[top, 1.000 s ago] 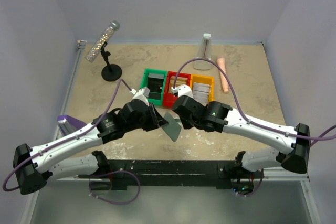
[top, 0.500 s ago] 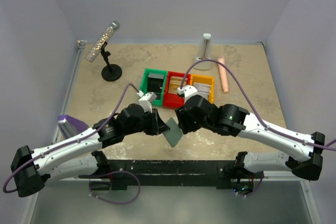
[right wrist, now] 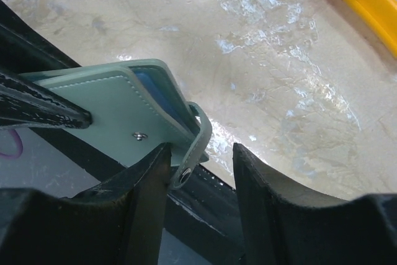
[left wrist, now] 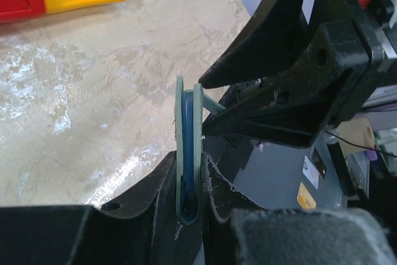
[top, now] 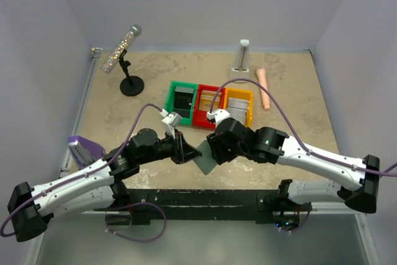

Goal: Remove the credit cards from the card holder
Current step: Open the card holder at the center of the board.

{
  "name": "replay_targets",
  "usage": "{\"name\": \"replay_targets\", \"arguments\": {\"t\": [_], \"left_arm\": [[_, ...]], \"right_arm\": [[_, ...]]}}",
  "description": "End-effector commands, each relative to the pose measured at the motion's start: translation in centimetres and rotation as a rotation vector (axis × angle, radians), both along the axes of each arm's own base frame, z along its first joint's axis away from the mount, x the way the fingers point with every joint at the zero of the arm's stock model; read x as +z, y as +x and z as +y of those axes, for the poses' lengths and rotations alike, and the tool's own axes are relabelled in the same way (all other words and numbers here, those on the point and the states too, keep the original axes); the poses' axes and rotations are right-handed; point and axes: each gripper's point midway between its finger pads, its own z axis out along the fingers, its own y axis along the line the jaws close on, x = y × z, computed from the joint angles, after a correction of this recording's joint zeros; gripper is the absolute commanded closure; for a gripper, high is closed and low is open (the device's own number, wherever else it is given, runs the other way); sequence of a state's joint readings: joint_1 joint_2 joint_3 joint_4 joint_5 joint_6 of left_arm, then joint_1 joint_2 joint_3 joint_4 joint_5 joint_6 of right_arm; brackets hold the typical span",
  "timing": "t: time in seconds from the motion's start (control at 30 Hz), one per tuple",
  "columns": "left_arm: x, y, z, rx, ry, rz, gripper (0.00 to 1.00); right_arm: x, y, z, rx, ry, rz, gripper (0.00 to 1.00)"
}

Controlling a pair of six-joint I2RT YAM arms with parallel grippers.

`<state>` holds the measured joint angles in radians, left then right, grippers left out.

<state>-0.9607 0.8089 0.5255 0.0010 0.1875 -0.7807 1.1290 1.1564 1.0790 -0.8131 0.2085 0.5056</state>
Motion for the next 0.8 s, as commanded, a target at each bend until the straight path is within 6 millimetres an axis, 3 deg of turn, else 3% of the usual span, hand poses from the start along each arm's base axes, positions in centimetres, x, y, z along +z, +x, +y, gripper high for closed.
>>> {"name": "replay_targets", "arguments": {"t": [0.0,0.4,0.77], "left_arm": [[3.1,-0.6,-0.5,-0.083,-0.126,-0.118,1.0],[5.8,-5.3,-1.5,-0.4,-0.32,-0.277,1.0],[6.2,-5.5,-1.5,-0.494,-0.366,-0.322,1.0]], "right_arm": [[1.0,0.3,-0.5,-0.027,0.063,-0.029,0.52],[3.0,-0.2,-0.3,-0.005,0.207,-0.013,0.5],[5.7,-1.9,-0.5,0.064,0.389,0.005,0.47]]}}
